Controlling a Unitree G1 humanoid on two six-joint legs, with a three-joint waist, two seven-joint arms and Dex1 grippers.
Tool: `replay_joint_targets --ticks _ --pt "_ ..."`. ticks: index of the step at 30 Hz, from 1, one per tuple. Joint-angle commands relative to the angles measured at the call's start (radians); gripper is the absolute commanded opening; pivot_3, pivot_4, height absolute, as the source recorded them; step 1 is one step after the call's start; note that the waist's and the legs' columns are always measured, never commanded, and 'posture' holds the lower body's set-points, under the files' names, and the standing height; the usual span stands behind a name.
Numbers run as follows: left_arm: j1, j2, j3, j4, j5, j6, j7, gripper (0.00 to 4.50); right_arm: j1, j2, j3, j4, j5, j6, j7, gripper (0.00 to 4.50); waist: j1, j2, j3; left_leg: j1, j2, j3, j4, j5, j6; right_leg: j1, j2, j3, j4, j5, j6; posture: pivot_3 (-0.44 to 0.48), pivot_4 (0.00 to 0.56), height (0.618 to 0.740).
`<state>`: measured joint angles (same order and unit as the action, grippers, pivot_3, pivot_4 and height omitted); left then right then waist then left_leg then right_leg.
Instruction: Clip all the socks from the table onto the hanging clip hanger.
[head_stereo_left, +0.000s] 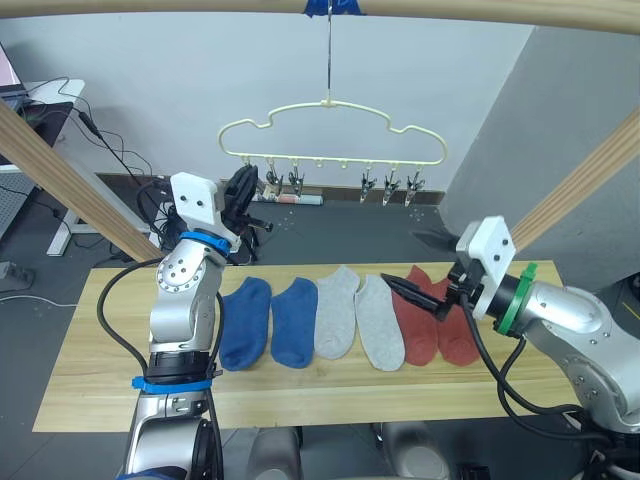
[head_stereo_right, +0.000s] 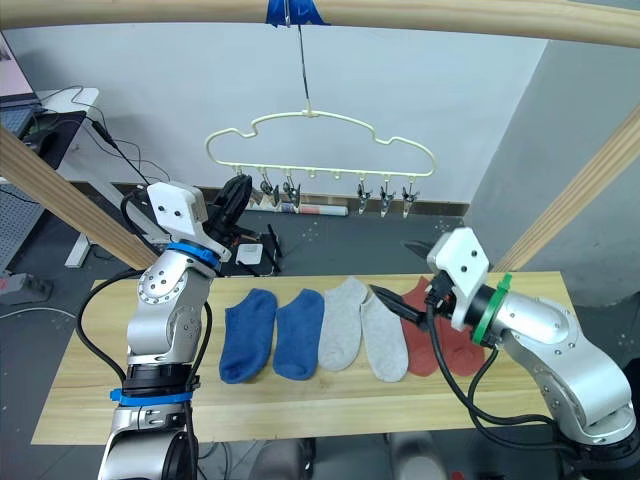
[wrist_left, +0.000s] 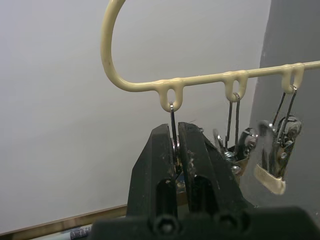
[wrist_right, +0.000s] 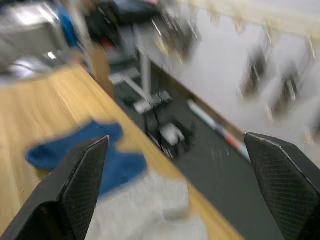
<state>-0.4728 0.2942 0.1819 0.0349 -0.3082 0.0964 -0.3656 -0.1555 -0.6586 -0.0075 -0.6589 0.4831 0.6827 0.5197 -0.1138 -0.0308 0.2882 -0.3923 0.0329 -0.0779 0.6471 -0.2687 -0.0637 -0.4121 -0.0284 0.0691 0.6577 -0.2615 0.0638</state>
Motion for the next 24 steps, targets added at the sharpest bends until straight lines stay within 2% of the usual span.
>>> replay_joint_targets --ticks 1,5,10,16,22,24 --pt "0.022 0.021 -0.004 -0.074 0.003 0.001 -0.013 0.01 0.110 0.002 -0.008 0.108 -0.166 -0.111 -0.080 4.50 0.000 0.000 0.000 0.000 0.000 0.000 0.000 0.000 0.000 0.000 0.000 0.000 0.000 0.000 0.000 -0.238 0.306 0.733" --pt "0.042 0.037 -0.003 -0.109 -0.001 0.024 -0.020 0.01 0.165 0.068 -0.009 0.271 -0.279 -0.205 -0.172 4.50 -0.002 0.001 0.001 -0.001 0.000 0.000 0.000 0.000 0.000 -0.001 0.000 0.000 0.001 0.000 0.000 -0.225 0.310 0.733" --pt "0.049 0.049 -0.001 -0.130 -0.005 0.047 -0.028 0.01 0.137 0.160 -0.001 0.496 -0.359 -0.344 -0.220 4.50 -0.004 0.002 0.003 0.000 0.000 0.001 0.000 0.000 0.000 -0.002 0.000 0.001 0.003 0.000 0.000 -0.217 0.311 0.733" --pt "0.047 0.072 0.003 -0.158 -0.011 0.084 -0.039 0.01 0.057 0.239 -0.030 0.733 -0.355 -0.428 -0.213 4.50 -0.002 0.004 0.011 0.000 0.000 0.001 0.000 0.000 0.000 -0.002 0.000 0.001 0.003 0.000 0.000 -0.179 0.326 0.733" --pt "0.055 0.096 0.010 -0.182 -0.019 0.115 -0.053 0.01 -0.020 0.286 -0.052 0.920 -0.343 -0.428 -0.226 4.50 0.000 0.005 0.023 -0.001 0.000 0.001 0.000 0.000 0.000 -0.002 0.000 0.001 0.003 0.000 0.000 -0.150 0.338 0.733" --pt "0.056 0.103 0.014 -0.190 -0.021 0.126 -0.056 0.00 -0.033 0.300 -0.065 0.958 -0.331 -0.398 -0.230 4.12 0.000 0.005 0.023 -0.001 0.000 0.001 0.000 0.000 0.000 -0.002 0.000 0.001 0.003 0.000 0.000 -0.145 0.338 0.733"
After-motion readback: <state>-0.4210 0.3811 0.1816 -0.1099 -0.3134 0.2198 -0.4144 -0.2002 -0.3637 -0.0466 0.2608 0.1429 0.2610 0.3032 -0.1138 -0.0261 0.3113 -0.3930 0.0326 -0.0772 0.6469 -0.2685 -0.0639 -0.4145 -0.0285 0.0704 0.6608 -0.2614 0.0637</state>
